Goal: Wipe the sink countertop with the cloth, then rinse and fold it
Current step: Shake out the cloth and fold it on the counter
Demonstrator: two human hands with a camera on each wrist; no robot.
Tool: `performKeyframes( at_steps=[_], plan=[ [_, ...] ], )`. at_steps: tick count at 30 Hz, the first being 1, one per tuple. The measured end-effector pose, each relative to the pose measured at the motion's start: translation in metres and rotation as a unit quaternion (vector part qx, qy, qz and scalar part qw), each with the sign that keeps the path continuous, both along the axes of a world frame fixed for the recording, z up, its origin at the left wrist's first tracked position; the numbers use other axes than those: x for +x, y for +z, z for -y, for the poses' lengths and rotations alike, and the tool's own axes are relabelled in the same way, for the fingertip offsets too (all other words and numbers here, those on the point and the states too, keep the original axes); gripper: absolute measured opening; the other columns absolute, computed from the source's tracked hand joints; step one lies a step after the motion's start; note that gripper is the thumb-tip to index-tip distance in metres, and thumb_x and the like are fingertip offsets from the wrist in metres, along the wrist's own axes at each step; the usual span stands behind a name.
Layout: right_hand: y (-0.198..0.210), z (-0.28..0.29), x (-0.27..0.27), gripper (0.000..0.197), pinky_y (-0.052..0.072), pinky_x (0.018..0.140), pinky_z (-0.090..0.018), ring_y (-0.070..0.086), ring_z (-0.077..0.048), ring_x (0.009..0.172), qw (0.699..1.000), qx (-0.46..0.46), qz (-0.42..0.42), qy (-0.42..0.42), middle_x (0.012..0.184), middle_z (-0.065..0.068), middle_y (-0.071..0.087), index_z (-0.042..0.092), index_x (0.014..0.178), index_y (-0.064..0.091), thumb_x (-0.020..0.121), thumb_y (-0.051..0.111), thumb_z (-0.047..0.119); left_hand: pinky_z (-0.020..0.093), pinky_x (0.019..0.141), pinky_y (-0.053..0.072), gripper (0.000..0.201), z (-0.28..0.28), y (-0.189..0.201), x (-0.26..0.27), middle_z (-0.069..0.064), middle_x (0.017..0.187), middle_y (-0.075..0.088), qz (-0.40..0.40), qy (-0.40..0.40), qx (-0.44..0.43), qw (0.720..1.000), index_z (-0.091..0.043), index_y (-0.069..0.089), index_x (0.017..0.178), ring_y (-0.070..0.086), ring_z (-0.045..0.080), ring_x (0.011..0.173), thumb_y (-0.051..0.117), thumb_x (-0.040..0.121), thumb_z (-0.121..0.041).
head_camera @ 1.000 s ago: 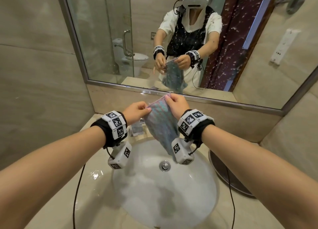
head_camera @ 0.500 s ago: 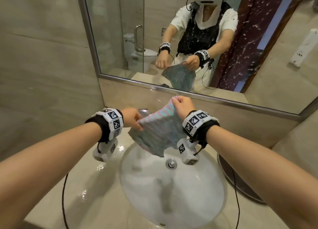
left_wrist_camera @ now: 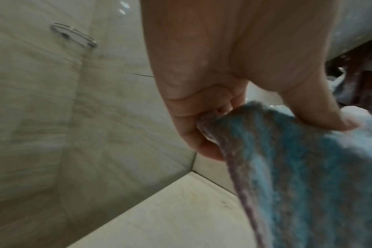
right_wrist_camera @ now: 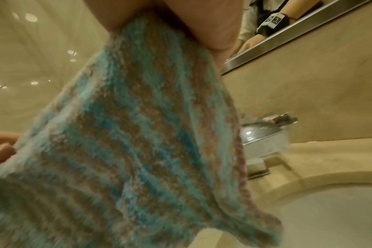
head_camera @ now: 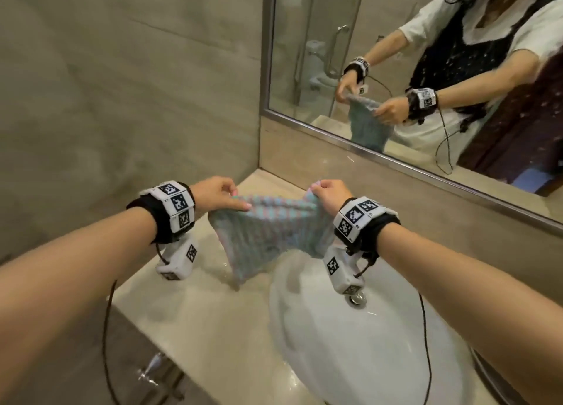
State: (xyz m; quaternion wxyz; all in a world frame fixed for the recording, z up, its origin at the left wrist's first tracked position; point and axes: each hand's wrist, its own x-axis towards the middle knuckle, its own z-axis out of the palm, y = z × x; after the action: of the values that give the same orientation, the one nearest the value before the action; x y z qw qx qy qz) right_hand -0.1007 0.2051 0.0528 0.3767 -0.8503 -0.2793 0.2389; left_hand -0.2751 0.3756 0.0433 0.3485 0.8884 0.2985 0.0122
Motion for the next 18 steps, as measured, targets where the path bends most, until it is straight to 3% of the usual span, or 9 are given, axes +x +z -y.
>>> performKeyframes(
  at_steps=[2, 4, 6, 8, 10, 11, 13, 15, 18],
  plan=[
    [-0.005, -0.020, -0.006, 0.033, 0.036, 0.072, -0.029, 0.043, -0.021, 0.084, 1.000, 0.000, 0.010, 0.006, 0.084, -0.023, 0.050, -0.015, 0.097, 0.058, 0.094, 0.043, 0.014, 0.008, 0.051, 0.036, 0.023, -0.017, -0.003, -0.017, -0.005, 0.063, 0.051, 0.019, 0.030, -0.014, 0.999, -0.022, 0.055, 0.066, 0.044, 0.004, 0.058, 0.070, 0.081, -0.032],
    [-0.009, -0.040, -0.013, 0.024, 0.037, 0.074, -0.030, 0.041, -0.020, 0.085, 1.000, 0.020, 0.023, 0.002, 0.077, -0.012, 0.047, -0.003, 0.081, 0.054, 0.095, 0.041, 0.012, 0.009, 0.053, 0.036, 0.023, -0.034, -0.008, -0.032, -0.003, 0.063, 0.053, 0.054, 0.066, -0.037, 0.996, -0.022, 0.057, 0.063, 0.047, -0.004, 0.048, 0.069, 0.082, -0.027],
    [-0.013, -0.062, -0.019, 0.032, 0.039, 0.073, -0.031, 0.040, -0.020, 0.082, 0.998, 0.056, 0.015, 0.003, 0.067, -0.002, 0.039, 0.014, 0.064, 0.037, 0.095, 0.040, 0.010, 0.011, 0.055, 0.034, 0.024, -0.048, -0.009, -0.048, -0.001, 0.061, 0.051, 0.099, 0.104, -0.057, 0.988, -0.022, 0.056, 0.063, 0.047, -0.008, 0.042, 0.070, 0.081, -0.018],
    [-0.013, -0.082, -0.024, 0.035, 0.049, 0.083, -0.045, 0.042, -0.021, 0.081, 0.996, 0.089, -0.013, 0.003, 0.070, -0.005, 0.043, 0.019, 0.061, 0.033, 0.094, 0.041, 0.009, 0.012, 0.054, 0.034, 0.027, -0.061, -0.006, -0.060, -0.002, 0.059, 0.049, 0.147, 0.149, -0.034, 0.977, -0.023, 0.054, 0.062, 0.047, -0.006, 0.043, 0.072, 0.080, -0.014],
    [-0.013, -0.098, -0.025, 0.034, 0.049, 0.091, -0.053, 0.044, -0.021, 0.082, 0.993, 0.115, -0.036, 0.001, 0.078, -0.010, 0.048, 0.020, 0.061, 0.037, 0.093, 0.043, 0.009, 0.016, 0.054, 0.035, 0.029, -0.071, 0.000, -0.070, -0.004, 0.058, 0.049, 0.193, 0.197, 0.006, 0.961, -0.026, 0.053, 0.060, 0.046, -0.002, 0.048, 0.075, 0.077, -0.017],
    [-0.012, -0.104, -0.026, 0.034, 0.049, 0.090, -0.051, 0.045, -0.021, 0.083, 0.991, 0.125, -0.045, 0.001, 0.076, -0.009, 0.048, 0.020, 0.060, 0.039, 0.092, 0.044, 0.009, 0.013, 0.053, 0.036, 0.029, -0.073, 0.003, -0.074, -0.005, 0.058, 0.049, 0.207, 0.213, 0.020, 0.955, -0.027, 0.053, 0.060, 0.046, -0.002, 0.048, 0.076, 0.076, -0.018],
    [-0.012, -0.111, -0.029, 0.036, 0.048, 0.073, -0.036, 0.045, -0.020, 0.081, 0.990, 0.131, -0.048, 0.011, 0.067, -0.001, 0.045, 0.021, 0.059, 0.040, 0.092, 0.045, 0.008, 0.004, 0.048, 0.035, 0.029, -0.074, 0.005, -0.081, -0.004, 0.059, 0.049, 0.217, 0.221, 0.007, 0.951, -0.025, 0.053, 0.061, 0.049, -0.006, 0.044, 0.076, 0.076, -0.015],
    [-0.020, -0.109, -0.032, 0.035, 0.037, 0.061, -0.027, 0.042, -0.018, 0.073, 0.993, 0.109, -0.034, 0.031, 0.064, 0.000, 0.043, 0.021, 0.059, 0.041, 0.093, 0.045, 0.009, 0.003, 0.047, 0.035, 0.029, -0.070, 0.001, -0.088, -0.002, 0.061, 0.049, 0.189, 0.198, -0.029, 0.961, -0.022, 0.053, 0.063, 0.049, -0.008, 0.043, 0.075, 0.076, -0.008],
    [-0.048, -0.090, -0.036, 0.024, 0.032, 0.070, -0.024, 0.045, -0.017, 0.081, 0.997, 0.008, -0.002, 0.074, 0.081, -0.010, 0.051, 0.017, 0.070, 0.051, 0.092, 0.048, 0.011, 0.006, 0.052, 0.038, 0.029, -0.057, -0.024, -0.103, -0.002, 0.064, 0.051, 0.052, 0.146, -0.064, 0.986, -0.023, 0.054, 0.066, 0.051, -0.005, 0.048, 0.076, 0.075, -0.005]
  ],
)
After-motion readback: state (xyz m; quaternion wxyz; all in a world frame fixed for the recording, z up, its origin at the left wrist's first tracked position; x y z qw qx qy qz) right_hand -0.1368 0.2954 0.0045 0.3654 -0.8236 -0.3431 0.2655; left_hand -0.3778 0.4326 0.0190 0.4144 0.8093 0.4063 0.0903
